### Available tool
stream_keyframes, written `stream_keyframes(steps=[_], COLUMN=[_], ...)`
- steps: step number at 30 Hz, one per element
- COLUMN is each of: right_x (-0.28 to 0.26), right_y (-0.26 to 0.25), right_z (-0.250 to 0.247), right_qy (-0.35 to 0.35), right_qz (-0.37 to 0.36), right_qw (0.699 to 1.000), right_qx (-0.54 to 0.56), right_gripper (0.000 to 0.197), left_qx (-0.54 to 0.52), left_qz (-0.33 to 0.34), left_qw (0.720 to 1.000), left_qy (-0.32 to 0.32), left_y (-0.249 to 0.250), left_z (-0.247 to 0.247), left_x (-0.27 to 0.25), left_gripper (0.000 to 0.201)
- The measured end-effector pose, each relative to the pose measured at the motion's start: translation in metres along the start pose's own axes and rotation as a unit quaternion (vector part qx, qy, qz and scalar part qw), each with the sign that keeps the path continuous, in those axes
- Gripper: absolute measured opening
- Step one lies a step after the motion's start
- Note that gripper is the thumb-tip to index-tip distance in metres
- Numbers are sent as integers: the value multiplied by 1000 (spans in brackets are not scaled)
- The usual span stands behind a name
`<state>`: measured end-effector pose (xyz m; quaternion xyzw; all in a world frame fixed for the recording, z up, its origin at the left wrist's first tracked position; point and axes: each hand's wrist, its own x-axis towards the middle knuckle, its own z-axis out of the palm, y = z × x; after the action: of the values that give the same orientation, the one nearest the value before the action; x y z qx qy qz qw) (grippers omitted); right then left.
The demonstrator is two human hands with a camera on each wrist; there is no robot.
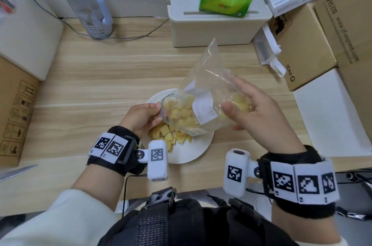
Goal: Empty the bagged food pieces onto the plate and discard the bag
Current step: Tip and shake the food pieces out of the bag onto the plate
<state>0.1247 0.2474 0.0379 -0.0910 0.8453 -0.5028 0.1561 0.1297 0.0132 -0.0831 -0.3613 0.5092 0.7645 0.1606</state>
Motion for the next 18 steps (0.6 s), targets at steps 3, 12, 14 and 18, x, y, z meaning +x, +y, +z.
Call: stream_keyframes(steps=[3,12,14,18], right_x=[-7,-6,-6,-7], right_y=[-5,-6,-8,-10], right_z=[-9,-5,-3,1], right_qy=[-33,133,162,164], right_qz=[9,-96,-131,-138], right_qw=[999,985,977,975], right_qx=[-2,63,52,61], right_gripper=[97,23,16,14], left_qx=[-6,8,2,-14], left_qz=[0,-2,-3,-8], left_qw=[1000,999,999,999], left_qy=[-4,-35,-37,-44], left_y=[-1,-1,-1,-2], left_z=[-1,-7,-7,-9], left_x=[1,-2,-3,-6], left_gripper=[19,26,26,26])
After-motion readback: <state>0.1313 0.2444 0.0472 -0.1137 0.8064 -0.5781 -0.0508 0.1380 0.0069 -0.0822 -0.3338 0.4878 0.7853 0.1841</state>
